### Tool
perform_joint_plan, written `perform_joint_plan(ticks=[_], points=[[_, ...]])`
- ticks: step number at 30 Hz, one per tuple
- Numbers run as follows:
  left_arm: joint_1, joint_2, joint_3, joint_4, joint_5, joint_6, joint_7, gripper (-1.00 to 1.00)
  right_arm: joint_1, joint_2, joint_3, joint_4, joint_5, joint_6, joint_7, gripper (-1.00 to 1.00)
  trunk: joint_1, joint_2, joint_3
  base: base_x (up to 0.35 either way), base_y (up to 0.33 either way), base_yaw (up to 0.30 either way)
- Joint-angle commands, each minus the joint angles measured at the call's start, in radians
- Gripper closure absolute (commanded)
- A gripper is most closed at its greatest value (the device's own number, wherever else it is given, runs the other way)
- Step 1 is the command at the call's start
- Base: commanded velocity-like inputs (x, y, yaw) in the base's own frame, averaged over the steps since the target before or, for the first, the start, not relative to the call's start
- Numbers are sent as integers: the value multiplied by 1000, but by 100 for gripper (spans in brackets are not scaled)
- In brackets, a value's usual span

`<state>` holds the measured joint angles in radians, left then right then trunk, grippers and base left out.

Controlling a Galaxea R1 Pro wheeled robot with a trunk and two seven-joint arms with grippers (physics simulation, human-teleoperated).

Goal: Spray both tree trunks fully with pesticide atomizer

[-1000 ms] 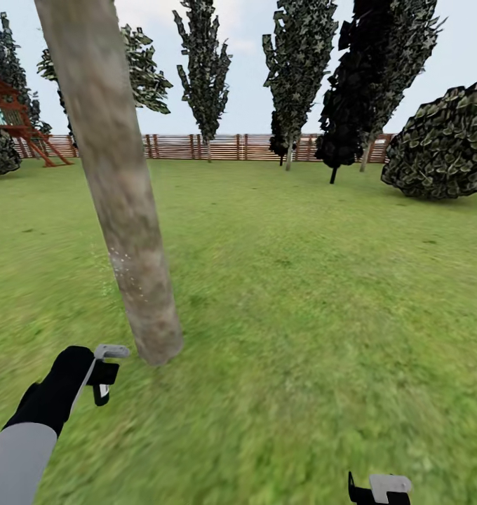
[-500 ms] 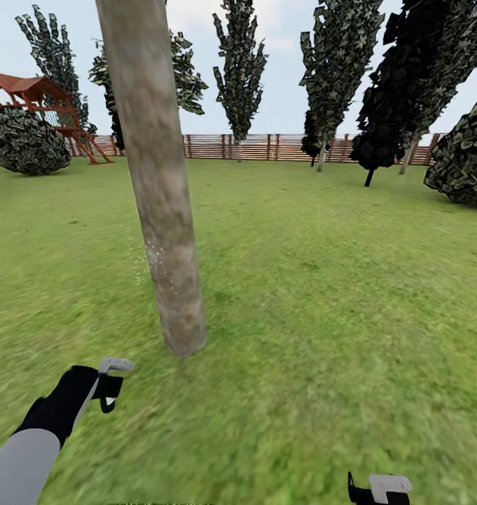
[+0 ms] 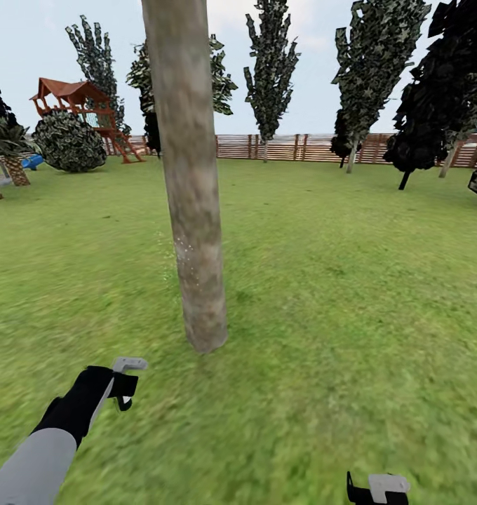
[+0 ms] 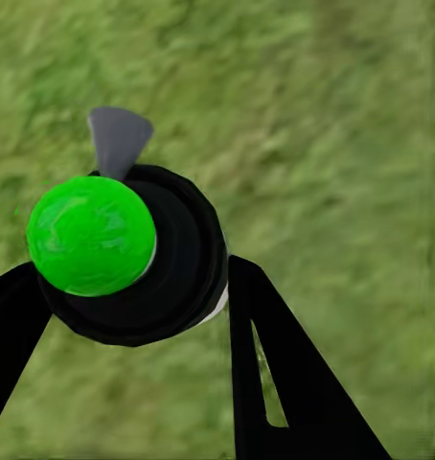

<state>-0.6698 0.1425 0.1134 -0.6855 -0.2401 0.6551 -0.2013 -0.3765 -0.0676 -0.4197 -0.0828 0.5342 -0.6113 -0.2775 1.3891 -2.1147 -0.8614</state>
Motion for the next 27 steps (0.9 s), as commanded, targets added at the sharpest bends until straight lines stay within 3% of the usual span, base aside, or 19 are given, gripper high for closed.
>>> perform_joint_plan(ticks=[1, 3, 6, 9, 16, 20, 27], points=[[-1, -9, 2, -2, -19, 2, -2, 100, -1, 0, -5, 2, 10, -2, -6, -100, 0, 0, -1, 123, -169, 26], [-1, -24, 1, -2, -19, 2, -2, 100, -1, 0, -5, 2, 10, -2, -6, -100, 0, 0, -1, 141, -201, 13], [-1, -70, -5, -1, -23, -1, -2, 100, -1, 0, -5, 3, 12, -1, -5, -100, 0, 0, -1, 154, -227, 3], [-1, -89, -11, -4, -24, -1, -1, 100, -1, 0, -5, 3, 12, -1, -5, -100, 0, 0, -1, 156, -234, 1], [-1, -66, -2, -11, -25, -1, -1, 100, -1, 0, -4, 3, 12, -1, -5, -100, 0, 0, -1, 86, -254, 0], [-24, -62, -1, -33, -36, -11, -9, 100, -3, -23, -1, -20, 15, -1, -2, -100, 0, 0, -1, 0, 0, 0], [-7, -60, 5, -72, -27, -10, -11, 100, -4, 0, -1, -30, 9, -2, -4, -100, 0, 0, -1, 33, -26, 0]])
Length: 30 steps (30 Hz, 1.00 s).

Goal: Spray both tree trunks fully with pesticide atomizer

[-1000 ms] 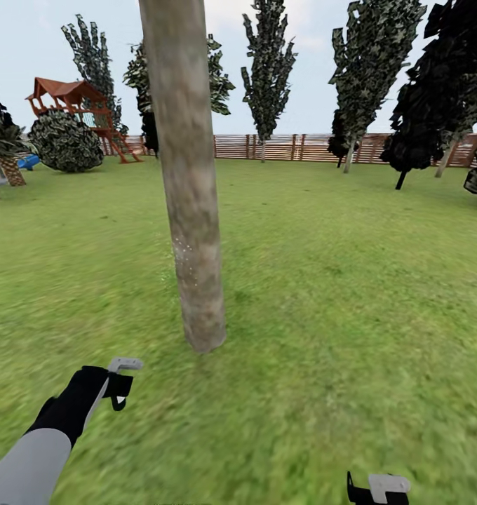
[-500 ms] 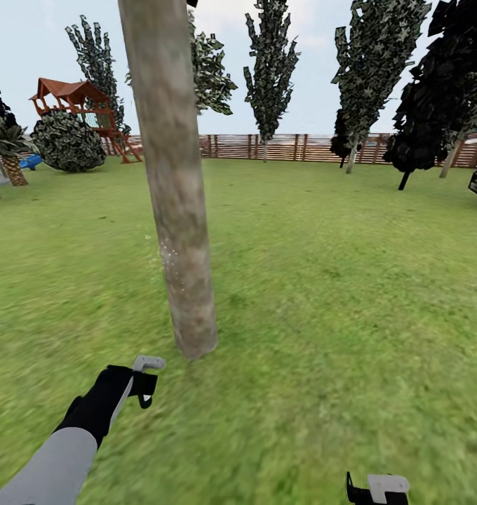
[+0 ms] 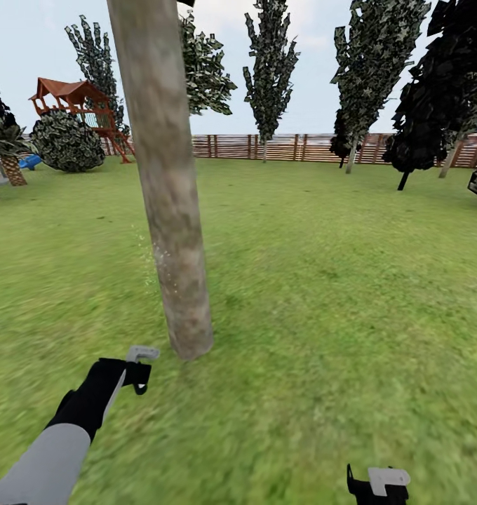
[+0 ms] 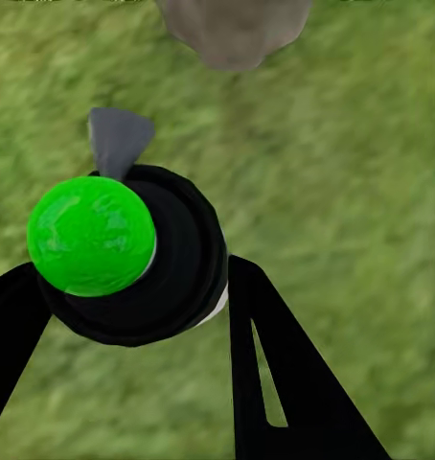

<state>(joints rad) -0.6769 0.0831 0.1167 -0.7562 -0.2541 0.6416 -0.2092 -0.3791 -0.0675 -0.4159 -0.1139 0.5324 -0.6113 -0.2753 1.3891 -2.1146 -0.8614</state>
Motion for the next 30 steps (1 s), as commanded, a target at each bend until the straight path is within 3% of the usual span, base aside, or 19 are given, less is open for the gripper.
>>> perform_joint_plan(ticks=[1, 11, 12, 15, 21, 25, 30], points=[[5, 0, 1, -3, -13, 2, -3, 100, 0, -1, -5, 2, 11, -2, -6, -100, 0, 0, -1, 166, -158, 0], [-1, -4, -5, 9, -13, 32, -6, 100, 2, 1, -4, 5, 12, -2, -5, -100, 0, 0, -1, 163, -111, 0], [-1, -4, -7, 3, -13, 147, 3, 100, 2, 1, -4, 5, 12, -2, -5, -100, 0, 0, -1, 9, -3, 0], [-32, -8, -8, -1, -13, 236, 2, 100, 2, 3, -4, 5, 12, -2, -5, -100, 0, 0, -1, 3, -1, 2], [-69, -20, -9, -14, -13, 292, 1, 100, 2, 3, -4, 5, 12, -2, -5, -100, 0, 0, -2, 0, 0, 177], [-103, -20, -11, -17, -14, 366, 0, 100, 2, 3, -4, 5, 12, -2, -5, -100, 0, 0, -4, 0, 0, 234], [-107, -20, -12, -18, -16, 371, 1, 100, 2, 3, -4, 5, 11, -3, -6, -100, 0, 0, -4, 0, -170, 38]])
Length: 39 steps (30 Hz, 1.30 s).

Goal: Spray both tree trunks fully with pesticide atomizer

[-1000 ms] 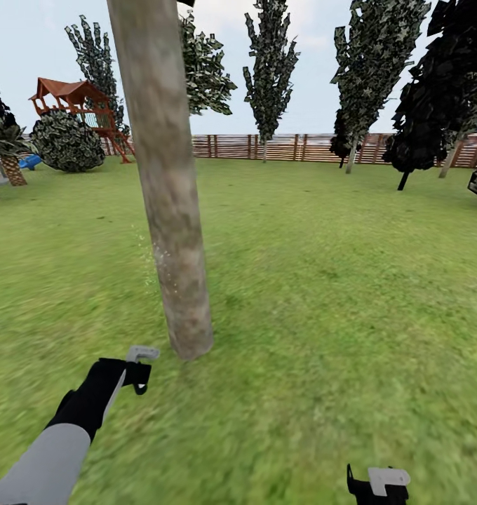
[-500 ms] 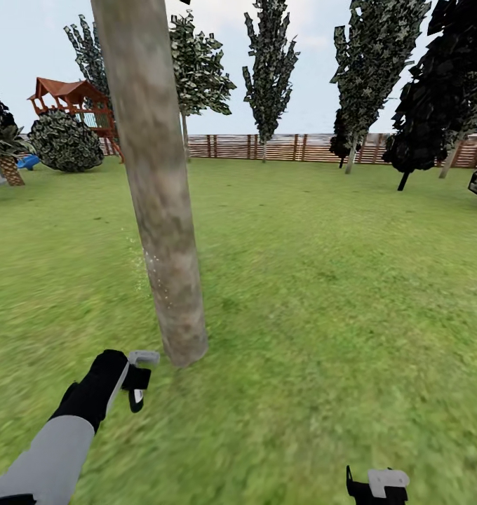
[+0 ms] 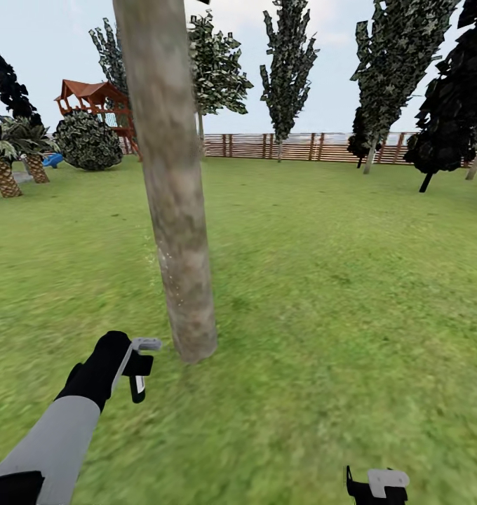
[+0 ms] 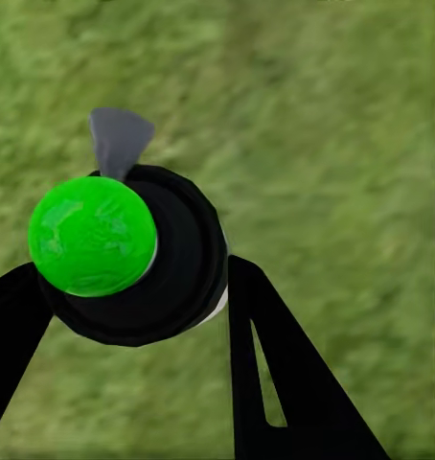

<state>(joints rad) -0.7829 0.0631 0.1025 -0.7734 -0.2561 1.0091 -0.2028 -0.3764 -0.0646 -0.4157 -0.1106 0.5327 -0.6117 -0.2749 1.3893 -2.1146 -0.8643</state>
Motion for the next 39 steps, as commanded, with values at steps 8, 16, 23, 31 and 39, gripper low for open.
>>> perform_joint_plan(ticks=[8, 16, 23, 31, 39], points=[[-2, -2, 2, -4, -14, 3, -5, 100, -1, 1, -5, 2, 10, -2, -7, -100, 0, 0, -1, -129, -244, 26], [-4, -4, 3, -68, -13, 3, -4, 100, -1, 2, -5, 2, 11, -2, -7, -100, 0, 0, -1, 77, -219, 255], [-3, -11, 2, -70, -14, 2, -3, 100, -1, 2, -5, 2, 11, -2, -7, -100, 0, 0, -1, 314, -25, 179], [-4, -31, -20, -67, -14, 2, -4, 100, -1, 4, -5, 2, 12, -2, -7, -100, 0, 0, -1, 289, -27, 6], [-2, -30, -72, -70, -13, 6, -4, 100, -1, 5, -5, 2, 12, -2, -6, -100, 0, 0, -1, -122, -97, 0]])
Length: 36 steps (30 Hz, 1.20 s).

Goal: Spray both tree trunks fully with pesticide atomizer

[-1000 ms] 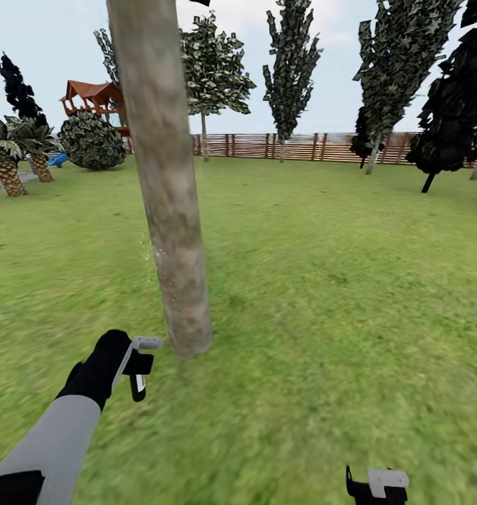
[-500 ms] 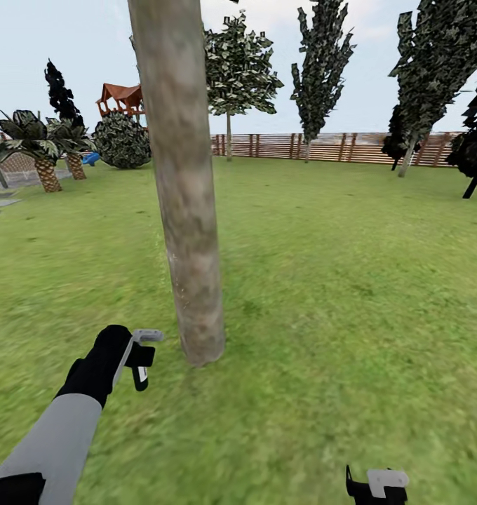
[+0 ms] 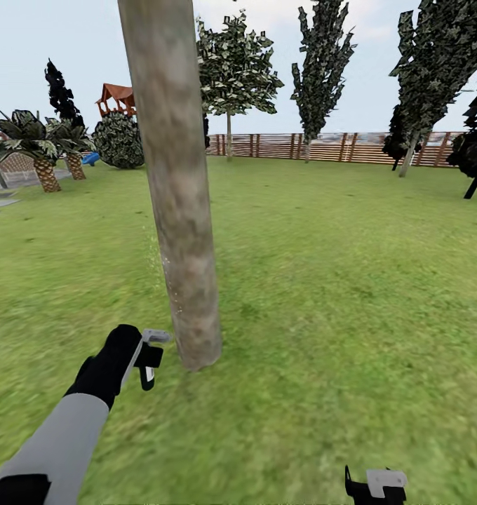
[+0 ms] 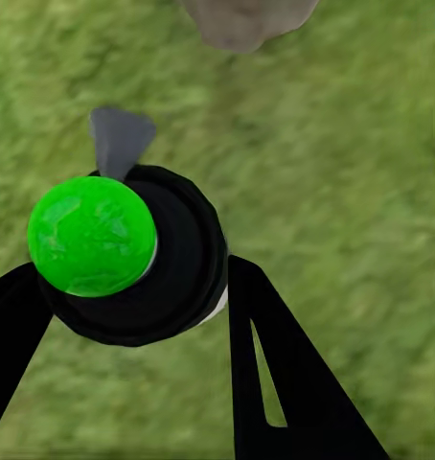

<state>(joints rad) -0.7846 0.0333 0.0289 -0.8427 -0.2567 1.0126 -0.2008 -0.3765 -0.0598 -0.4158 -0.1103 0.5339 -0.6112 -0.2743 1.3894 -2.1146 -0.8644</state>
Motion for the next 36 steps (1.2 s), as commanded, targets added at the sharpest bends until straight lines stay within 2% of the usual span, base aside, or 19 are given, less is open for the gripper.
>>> perform_joint_plan(ticks=[1, 5, 7, 11, 13, 20, 24, 28, 32, 35, 36], points=[[2, 9, 6, 0, -13, 3, -6, 100, -1, 0, -5, 1, 11, -2, -6, -100, 0, 0, -1, -12, -6, 0], [4, 50, 35, 8, -11, 3, -8, 100, -1, 0, -5, 2, 11, -2, -6, -100, 0, 0, -1, -3, -2, 0], [3, 47, 37, 10, -9, 2, -9, 100, -1, 0, -5, 1, 11, -2, -7, -100, 0, 0, -1, 0, 0, 0], [-6, -44, 32, 1, -10, 2, -8, 100, -1, 0, -5, 1, 11, -2, -6, -100, 0, 0, -1, 0, 0, 0], [-10, -53, 35, -3, -10, 3, -7, 100, -1, 0, -5, 1, 11, -3, -6, -100, 0, 0, -1, 0, 0, 0], [-35, -50, 40, -68, -13, 3, -5, 100, -1, 0, -5, 1, 11, -2, -7, -100, 0, 0, -1, -187, -65, 0], [-43, -49, 40, -77, -13, 3, -5, 100, -1, 0, -5, 1, 11, -2, -6, -100, 0, 0, -1, -273, -83, 0], [-48, -47, 40, -120, -14, 2, -5, 100, -1, 0, -5, 1, 11, -2, -8, -100, 0, 0, -1, -44, -12, 10], [-91, -48, 40, -126, -15, 3, -5, 100, -1, 1, -5, 1, 11, -2, -8, -100, 0, 0, -1, -3, -1, 190], [-100, -38, 41, -126, -15, 3, -5, 100, -1, 2, -5, 1, 11, -2, -8, -100, 0, 0, -1, 0, 0, 271], [-101, -24, 42, -126, -14, 5, -5, 100, -1, 2, -5, 1, 11, -2, -8, -100, 0, 0, -1, 0, 0, 241]])
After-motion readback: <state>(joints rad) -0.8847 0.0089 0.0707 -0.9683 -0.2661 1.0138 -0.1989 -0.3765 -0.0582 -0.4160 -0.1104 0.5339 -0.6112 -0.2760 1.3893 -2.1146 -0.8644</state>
